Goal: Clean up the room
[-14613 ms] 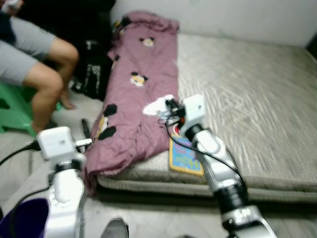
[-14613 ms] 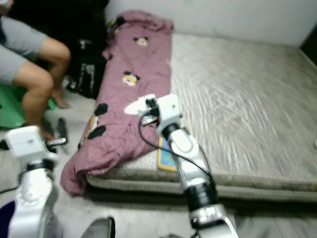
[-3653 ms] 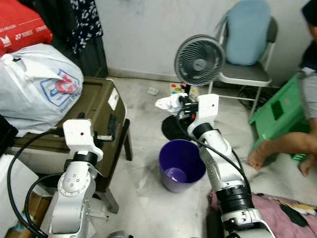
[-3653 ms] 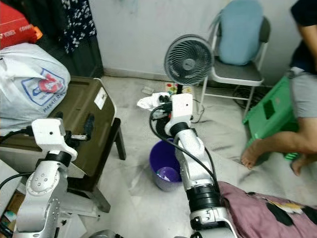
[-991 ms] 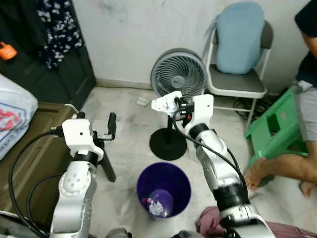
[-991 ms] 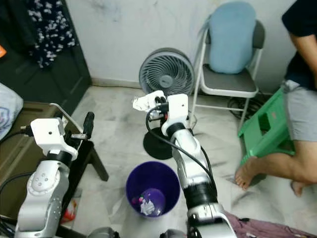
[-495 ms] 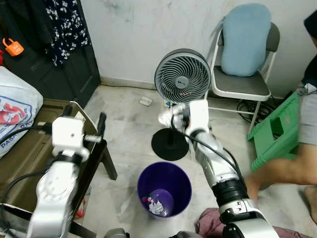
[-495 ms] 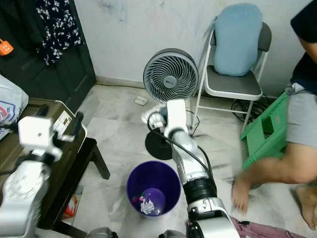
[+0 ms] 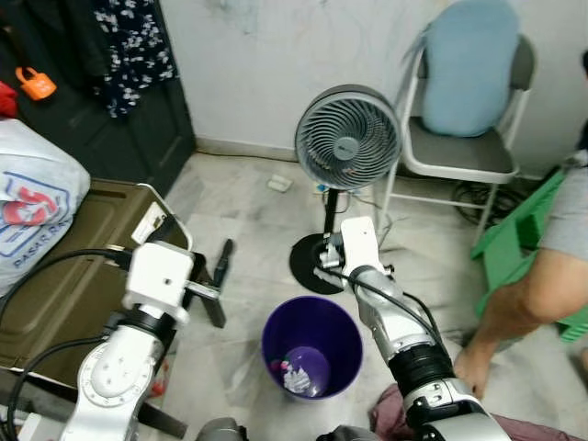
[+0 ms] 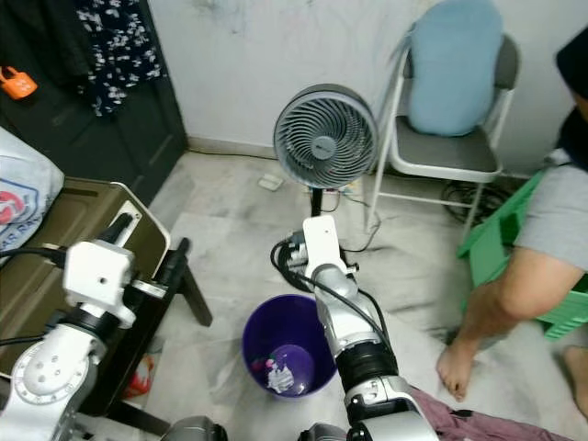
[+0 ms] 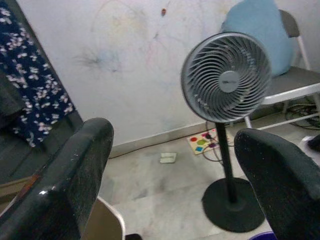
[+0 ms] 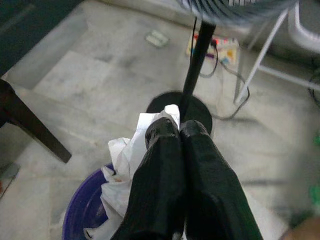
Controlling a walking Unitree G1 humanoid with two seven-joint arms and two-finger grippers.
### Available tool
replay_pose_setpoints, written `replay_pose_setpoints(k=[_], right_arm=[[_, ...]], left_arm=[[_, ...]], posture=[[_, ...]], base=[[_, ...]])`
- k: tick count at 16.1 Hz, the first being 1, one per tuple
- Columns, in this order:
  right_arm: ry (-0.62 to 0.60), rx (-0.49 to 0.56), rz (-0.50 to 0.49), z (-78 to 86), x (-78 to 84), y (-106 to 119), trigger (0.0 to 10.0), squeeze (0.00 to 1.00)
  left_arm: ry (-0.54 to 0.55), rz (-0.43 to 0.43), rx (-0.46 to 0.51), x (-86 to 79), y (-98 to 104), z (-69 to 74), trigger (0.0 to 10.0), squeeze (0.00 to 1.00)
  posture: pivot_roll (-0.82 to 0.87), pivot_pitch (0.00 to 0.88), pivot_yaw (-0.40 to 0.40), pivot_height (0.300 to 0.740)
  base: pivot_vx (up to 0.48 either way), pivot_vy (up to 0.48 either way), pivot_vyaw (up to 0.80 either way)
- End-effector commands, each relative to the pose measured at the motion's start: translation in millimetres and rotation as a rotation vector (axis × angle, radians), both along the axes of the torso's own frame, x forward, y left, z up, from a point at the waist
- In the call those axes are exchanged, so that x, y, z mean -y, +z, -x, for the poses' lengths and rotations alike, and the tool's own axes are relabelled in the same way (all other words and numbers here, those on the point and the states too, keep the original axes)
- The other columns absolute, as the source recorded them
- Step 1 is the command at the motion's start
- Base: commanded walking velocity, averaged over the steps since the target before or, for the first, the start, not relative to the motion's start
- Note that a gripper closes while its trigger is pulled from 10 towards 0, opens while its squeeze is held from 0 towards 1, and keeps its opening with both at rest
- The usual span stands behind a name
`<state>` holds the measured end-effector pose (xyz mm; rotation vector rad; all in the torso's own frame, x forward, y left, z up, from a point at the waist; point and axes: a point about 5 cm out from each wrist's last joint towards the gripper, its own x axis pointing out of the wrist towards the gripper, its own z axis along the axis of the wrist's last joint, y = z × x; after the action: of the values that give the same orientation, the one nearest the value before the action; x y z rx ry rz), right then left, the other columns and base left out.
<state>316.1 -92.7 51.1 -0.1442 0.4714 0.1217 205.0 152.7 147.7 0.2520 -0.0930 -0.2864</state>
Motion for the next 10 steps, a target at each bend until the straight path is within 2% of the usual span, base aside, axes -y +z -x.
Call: replay_pose_setpoints(k=[1, 6, 10], right_arm=[[-0.016, -0.001, 0.010, -1.5, -1.0, 0, 10.0, 0.00], [-0.019, -0.045, 0.042, 5.0, -21.1, -20, 10.0, 0.00], [-0.008, -0.057, 0.039, 4.9, -25.4, -27, 10.0, 0.00]], left_arm=[[-0.008, -0.006, -0.002, 2.1, 4, 3.3, 10.0, 0.00], [-0.027, -0.004, -0.053, 8.1, 9, 21.4, 10.0, 0.00], [-0.037, -0.043, -0.106, 1.9, 10, 36.9, 10.0, 0.00]], posture=[[0.11, 0.083, 0.041, 0.740], [0.16, 0.160, 0.095, 0.740], [0.20, 0.214, 0.114, 0.740]], base=[[0.000, 0.000, 0.00], [0.000, 0.000, 0.00], [0.000, 0.000, 0.00]])
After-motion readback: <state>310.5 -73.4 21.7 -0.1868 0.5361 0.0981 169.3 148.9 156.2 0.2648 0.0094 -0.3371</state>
